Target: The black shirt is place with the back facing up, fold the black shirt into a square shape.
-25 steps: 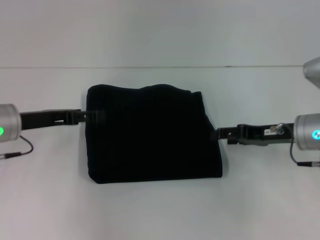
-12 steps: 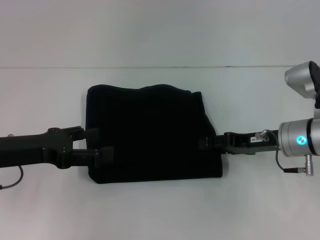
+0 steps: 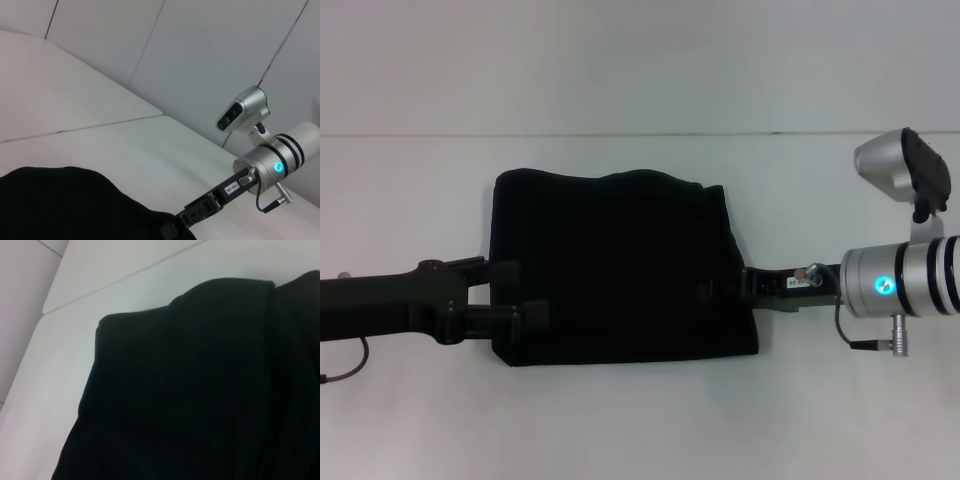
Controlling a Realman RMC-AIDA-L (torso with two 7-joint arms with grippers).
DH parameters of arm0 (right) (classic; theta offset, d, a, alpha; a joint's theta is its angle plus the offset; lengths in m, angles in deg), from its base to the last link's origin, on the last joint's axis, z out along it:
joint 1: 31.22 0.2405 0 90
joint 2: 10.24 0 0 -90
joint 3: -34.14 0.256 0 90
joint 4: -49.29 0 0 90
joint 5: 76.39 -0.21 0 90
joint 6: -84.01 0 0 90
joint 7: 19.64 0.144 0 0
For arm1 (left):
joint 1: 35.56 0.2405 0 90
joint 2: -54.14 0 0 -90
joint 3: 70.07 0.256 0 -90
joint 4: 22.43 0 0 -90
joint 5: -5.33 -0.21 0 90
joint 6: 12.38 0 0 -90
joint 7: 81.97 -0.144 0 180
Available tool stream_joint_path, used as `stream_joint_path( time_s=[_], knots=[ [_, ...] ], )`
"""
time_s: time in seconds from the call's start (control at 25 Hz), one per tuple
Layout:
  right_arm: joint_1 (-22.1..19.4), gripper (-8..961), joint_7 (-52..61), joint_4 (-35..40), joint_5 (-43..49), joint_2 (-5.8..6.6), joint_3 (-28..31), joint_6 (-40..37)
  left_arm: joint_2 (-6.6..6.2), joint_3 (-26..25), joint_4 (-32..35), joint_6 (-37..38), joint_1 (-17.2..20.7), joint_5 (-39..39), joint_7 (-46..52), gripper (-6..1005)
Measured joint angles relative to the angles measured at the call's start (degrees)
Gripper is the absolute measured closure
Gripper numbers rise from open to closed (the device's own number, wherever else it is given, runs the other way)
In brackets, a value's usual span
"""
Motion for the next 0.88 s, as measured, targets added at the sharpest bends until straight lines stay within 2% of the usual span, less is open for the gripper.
stream_joint_path(
  time_s=[0.12,0.24,0.44,0.68,0.88],
  knots=[
    [-0.43,465,0.00,-0.05,0.00,-0.24,0.06,-0.01,0.00,0.06,0.00,0.05,0.02,-0.04,-0.11,52],
    [-1.04,707,-0.10,-0.04,0.00,-0.31,0.33,-0.08,0.02,0.19,-0.02,0.09,0.03,-0.06,-0.12,52],
    [-2.47,786,-0.92,1.00,-0.04,-0.31,1.25,-0.58,0.14,0.45,-0.09,0.14,0.03,-0.10,-0.14,52],
    [-3.96,880,-2.19,1.91,-0.07,0.26,2.73,-1.98,0.17,0.50,-0.67,0.45,0.03,-0.09,-0.17,52],
    [-5.76,880,-2.57,3.98,-0.29,0.10,2.78,-3.05,0.17,0.50,-0.74,0.48,0.03,0.02,-0.18,52]
  ],
)
